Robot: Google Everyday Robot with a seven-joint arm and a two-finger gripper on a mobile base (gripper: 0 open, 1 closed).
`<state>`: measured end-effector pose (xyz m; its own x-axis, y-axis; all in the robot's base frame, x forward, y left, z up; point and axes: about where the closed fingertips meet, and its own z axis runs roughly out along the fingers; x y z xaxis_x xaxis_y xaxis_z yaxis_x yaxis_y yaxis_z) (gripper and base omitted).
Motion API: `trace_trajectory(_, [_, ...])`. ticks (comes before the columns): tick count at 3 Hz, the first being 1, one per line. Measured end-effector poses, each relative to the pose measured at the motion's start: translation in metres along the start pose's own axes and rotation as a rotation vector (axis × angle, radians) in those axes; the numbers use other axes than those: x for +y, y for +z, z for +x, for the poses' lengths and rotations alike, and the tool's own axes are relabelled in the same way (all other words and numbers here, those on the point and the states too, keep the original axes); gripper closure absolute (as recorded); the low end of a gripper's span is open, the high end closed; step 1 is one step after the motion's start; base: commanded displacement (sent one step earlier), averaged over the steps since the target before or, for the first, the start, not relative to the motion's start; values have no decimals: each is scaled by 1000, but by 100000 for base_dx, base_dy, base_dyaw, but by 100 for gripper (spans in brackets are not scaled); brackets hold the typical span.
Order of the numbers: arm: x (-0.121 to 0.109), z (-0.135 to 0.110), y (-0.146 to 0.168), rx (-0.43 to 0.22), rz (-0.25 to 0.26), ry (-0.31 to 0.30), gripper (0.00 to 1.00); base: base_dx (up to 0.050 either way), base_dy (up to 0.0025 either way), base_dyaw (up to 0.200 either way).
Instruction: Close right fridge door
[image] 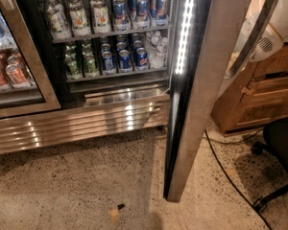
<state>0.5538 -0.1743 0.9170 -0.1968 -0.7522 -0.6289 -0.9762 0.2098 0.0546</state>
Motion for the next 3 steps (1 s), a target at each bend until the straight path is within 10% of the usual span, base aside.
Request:
trace_trajectory(2, [0, 0, 0, 0, 0, 0, 100, -3758, -235, 13111])
trace_trajectory(3, [0, 0, 0, 0, 0, 0, 100, 4948, 3, -52])
